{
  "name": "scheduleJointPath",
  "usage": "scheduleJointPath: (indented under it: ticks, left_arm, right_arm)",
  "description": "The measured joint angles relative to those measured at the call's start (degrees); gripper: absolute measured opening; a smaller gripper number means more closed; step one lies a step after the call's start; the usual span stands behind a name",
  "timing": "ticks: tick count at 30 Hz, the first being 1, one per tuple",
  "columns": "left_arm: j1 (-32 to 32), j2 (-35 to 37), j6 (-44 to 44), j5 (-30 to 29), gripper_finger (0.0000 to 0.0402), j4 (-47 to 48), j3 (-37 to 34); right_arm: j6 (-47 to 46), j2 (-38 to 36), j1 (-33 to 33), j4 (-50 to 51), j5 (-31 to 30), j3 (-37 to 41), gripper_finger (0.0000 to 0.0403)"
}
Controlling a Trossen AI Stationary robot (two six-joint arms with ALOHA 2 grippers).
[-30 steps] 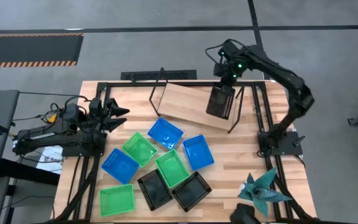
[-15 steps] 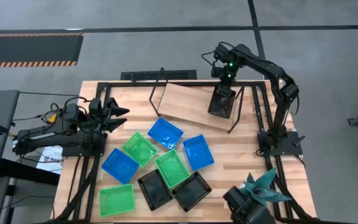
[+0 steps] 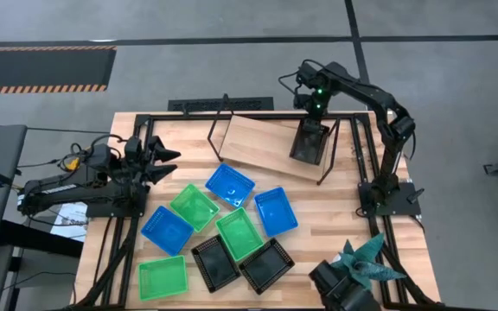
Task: Stack baskets on shelf by color
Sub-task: Put the right black bin on the shelf, then stack the right black bin on top of the black bin on the shelf
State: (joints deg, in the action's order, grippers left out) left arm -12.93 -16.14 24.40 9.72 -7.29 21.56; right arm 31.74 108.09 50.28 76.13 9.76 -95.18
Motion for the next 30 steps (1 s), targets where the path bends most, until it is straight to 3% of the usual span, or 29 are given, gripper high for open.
scheduleJointPath:
  ticks: [30]
  left_arm:
    - [0.0,0.0,0.2,0.2,0.0227,0.5,0.0]
  right_arm:
    - [-6.8,-0.2,-2.5,2.2,-4.0,-0.3,0.0175]
